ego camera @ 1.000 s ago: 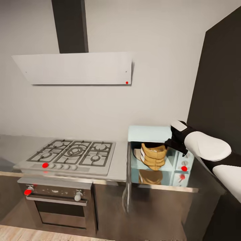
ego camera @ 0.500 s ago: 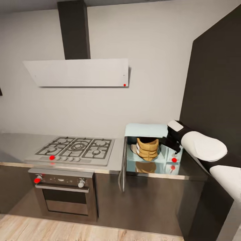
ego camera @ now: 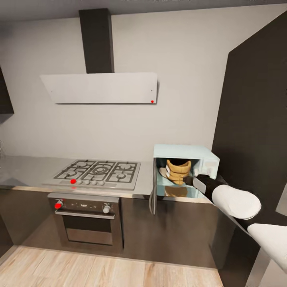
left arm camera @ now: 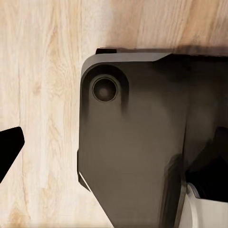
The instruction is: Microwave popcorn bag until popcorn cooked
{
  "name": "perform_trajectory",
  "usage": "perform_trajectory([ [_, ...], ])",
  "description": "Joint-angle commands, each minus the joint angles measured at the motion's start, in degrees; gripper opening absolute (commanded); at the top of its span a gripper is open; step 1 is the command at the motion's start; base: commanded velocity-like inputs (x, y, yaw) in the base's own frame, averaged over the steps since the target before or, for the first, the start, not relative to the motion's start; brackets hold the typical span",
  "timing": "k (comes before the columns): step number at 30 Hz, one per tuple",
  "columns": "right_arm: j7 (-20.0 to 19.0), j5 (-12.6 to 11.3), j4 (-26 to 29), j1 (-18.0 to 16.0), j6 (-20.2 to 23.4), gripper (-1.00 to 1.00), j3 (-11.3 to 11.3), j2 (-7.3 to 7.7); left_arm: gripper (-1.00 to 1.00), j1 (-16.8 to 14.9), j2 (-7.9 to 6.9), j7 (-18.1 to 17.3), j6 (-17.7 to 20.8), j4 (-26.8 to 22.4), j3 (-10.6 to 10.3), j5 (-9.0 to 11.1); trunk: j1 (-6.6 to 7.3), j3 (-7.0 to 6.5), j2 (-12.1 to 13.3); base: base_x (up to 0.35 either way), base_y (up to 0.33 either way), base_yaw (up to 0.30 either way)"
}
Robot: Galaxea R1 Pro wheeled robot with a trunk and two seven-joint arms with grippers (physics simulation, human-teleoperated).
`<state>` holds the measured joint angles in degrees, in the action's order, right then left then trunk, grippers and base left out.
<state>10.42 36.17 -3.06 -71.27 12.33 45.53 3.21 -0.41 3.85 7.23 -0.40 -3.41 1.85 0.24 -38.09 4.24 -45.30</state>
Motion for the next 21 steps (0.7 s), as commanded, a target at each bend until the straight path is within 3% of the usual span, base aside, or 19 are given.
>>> perform_trajectory([
  [1, -1.8, 2.5, -0.2, 2.5, -6.5, 1.0, 0.5, 0.1, 1.0, 0.0, 0.02, 0.2, 0.0, 0.0, 0.2, 0.0, 0.0, 0.1, -0.1, -0.102, 0.012, 0.0],
  [3, -4.9, 3.9, -0.2, 6.7, -18.2, 1.0, 0.5, 0.21, 1.0, 0.0, 0.02, 0.2, 0.0, 0.0, 0.2, 0.0, 0.0, 0.1, -0.1, -0.071, 0.005, 0.0],
  [6, -11.0, 4.4, -0.2, 10.8, -29.5, 1.0, 0.4, 0.28, 1.0, 0.0, 0.02, 0.2, -0.1, 0.0, 0.2, 0.0, 0.0, 0.1, -0.1, -0.025, 0.002, 0.0],
  [10, -14.5, 5.5, -0.2, 14.0, -36.3, 1.0, 0.4, 0.32, 1.0, 0.0, 0.02, 0.2, -0.1, 0.0, 0.2, 0.0, 0.0, 0.1, -0.1, -0.006, 0.0, 0.0],
  [11, -15.1, 6.0, -0.1, 15.0, -40.9, 1.0, 0.4, 0.4, 1.0, 0.0, 0.02, 0.1, -0.1, 0.0, 0.2, 0.0, 0.0, 0.1, -0.1, -0.001, 0.0, 0.0],
  [15, -15.4, 6.4, -0.1, 15.7, -49.8, 1.0, 0.4, 0.47, 1.0, 0.0, 0.02, 0.1, 0.0, 0.0, 0.1, 0.0, 0.0, 0.1, -0.1, 0.0, 0.0, 0.0],
  [21, -17.6, 6.5, -0.1, 15.8, -53.2, 1.0, 0.1, 0.48, 1.0, 0.0, 0.02, 0.1, 0.0, 0.0, 0.1, 0.0, 0.0, 0.1, -0.1, 0.002, 0.001, 0.0],
])
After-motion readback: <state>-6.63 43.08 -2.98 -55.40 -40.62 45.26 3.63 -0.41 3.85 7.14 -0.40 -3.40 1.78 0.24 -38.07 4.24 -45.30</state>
